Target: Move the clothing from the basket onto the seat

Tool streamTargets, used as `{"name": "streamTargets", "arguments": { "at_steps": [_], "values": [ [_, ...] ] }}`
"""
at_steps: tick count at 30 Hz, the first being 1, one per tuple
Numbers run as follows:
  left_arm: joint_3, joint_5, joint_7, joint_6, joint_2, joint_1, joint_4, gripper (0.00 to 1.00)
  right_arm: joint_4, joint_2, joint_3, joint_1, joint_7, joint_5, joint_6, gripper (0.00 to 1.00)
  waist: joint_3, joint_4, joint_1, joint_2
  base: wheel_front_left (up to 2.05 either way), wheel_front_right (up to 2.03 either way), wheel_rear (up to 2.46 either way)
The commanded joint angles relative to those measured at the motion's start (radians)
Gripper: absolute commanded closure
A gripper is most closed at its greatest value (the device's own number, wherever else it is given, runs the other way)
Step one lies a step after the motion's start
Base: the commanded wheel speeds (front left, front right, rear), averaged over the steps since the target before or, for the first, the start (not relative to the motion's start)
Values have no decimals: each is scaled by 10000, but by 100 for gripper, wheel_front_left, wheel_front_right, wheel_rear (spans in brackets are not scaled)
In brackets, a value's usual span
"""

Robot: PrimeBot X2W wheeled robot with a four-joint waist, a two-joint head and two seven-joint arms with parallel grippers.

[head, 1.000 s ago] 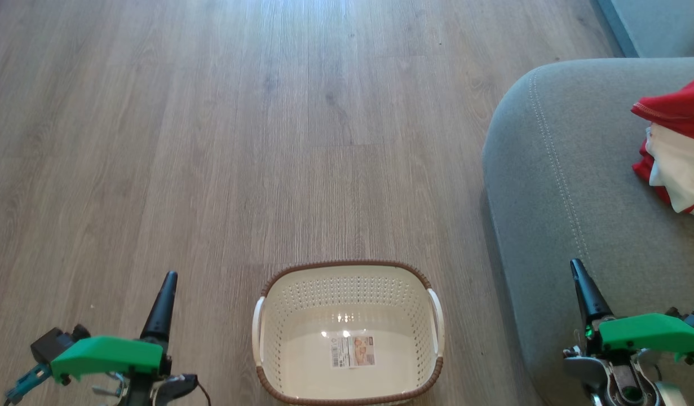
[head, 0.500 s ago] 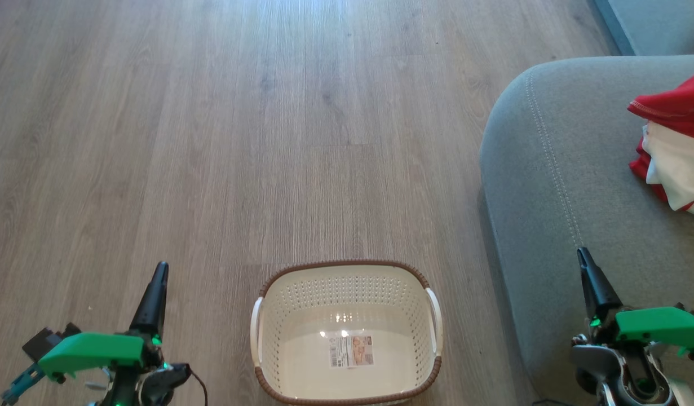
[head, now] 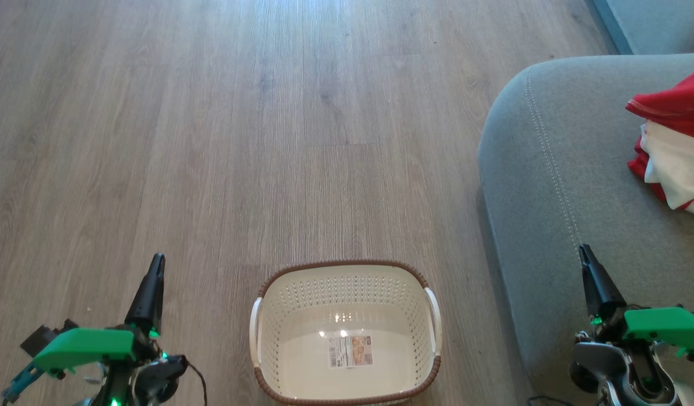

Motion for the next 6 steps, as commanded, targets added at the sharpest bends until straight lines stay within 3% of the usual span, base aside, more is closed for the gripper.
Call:
{"name": "streamTargets", "arguments": {
  "at_steps": [1,6],
  "values": [
    [399,-55,75,-71,70,-462,-319,100,-393,-30,163,-541,68,54,0,100,0,1,0,0,0,0,0],
    [398,-55,75,-71,70,-462,-319,100,-393,-30,163,-541,67,55,0,100,0,1,0,0,0,0,0]
  ]
}}
